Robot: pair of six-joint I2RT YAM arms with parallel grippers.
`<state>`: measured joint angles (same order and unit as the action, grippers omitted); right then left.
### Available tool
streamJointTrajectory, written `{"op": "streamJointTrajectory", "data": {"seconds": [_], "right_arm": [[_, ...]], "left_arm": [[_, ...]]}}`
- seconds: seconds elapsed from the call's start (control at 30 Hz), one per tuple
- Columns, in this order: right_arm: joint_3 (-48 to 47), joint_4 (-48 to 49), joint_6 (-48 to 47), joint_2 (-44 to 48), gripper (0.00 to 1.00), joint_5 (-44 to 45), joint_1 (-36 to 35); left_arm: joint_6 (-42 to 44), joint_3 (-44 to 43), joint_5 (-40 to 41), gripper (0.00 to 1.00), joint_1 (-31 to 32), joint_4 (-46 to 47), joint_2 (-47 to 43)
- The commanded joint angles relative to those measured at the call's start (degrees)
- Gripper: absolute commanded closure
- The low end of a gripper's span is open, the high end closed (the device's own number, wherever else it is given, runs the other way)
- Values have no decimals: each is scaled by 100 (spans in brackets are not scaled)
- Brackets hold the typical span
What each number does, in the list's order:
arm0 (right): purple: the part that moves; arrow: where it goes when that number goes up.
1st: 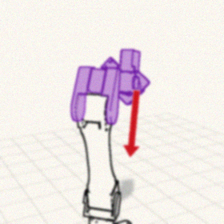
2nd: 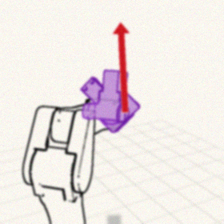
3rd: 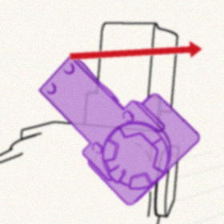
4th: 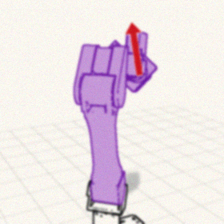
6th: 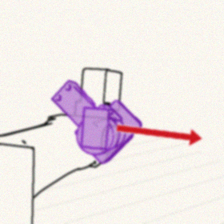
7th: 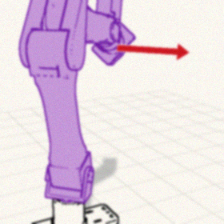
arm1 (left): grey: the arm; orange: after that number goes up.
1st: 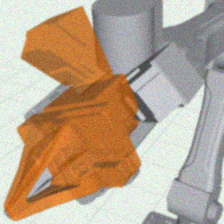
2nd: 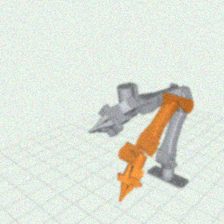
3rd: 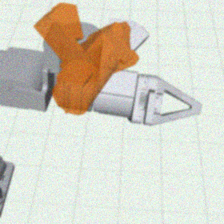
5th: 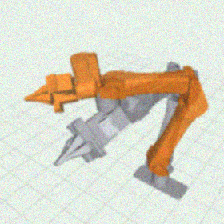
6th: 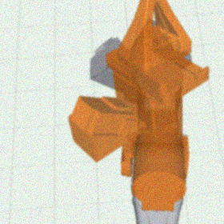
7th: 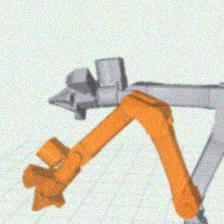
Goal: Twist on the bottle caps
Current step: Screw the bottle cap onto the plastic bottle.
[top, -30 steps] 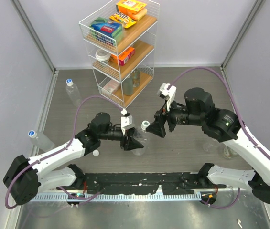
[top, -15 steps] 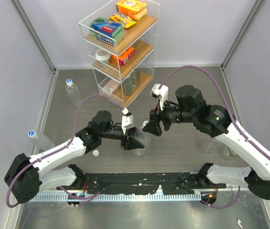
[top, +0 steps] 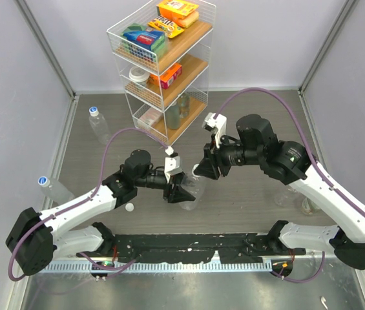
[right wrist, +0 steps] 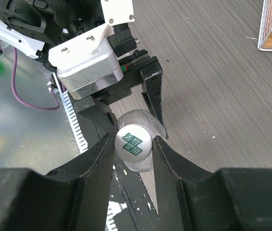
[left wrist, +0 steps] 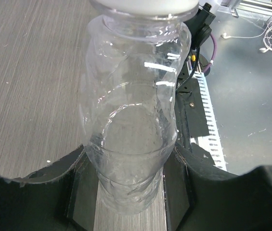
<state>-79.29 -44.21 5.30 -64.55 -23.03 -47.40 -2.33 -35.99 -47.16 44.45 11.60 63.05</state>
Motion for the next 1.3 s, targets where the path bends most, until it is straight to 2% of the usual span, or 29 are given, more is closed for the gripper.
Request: {"op": "streamJointTrajectory", "data": {"seconds": [0.0,0.1,0.23,0.3,0.47,0.57,0.73,0.87,0.97,1.1,1.27], "right_arm": [[-105,132,41,22,61,-97,-15],[-78,79,41,31,64,-35,-15],[44,96,199,48,75,323,-15],[150,192,514,31,81,815,-15],[484,605,1674,-31,94,2755,-15],[992,1403,2385,118,99,3198,-15],[1888,2528,3344,346,99,3533,-24],[2496,3276,4047,592,99,3989,-15],[2637,3418,4339,751,99,4253,-15],[2804,3454,4716,962,99,4438,-6],[3007,3551,4989,1208,99,4412,-6]], "left_arm": [[31,-198,66,100,-41,150,-55],[22,-207,136,100,-41,132,-73],[48,-294,670,100,-33,19,-91],[179,-391,1066,100,-41,-131,-82],[380,-558,2121,100,-41,27,-161],[697,-664,2526,100,-6,132,-292],[1795,-1015,3325,100,362,-87,-478],[2954,-1524,4239,100,1003,-649,-276],[3720,-1560,5144,100,1583,-641,-100],[4134,-1490,5909,100,2049,-589,172],[3846,-1420,5709,100,2226,-623,278]]}}
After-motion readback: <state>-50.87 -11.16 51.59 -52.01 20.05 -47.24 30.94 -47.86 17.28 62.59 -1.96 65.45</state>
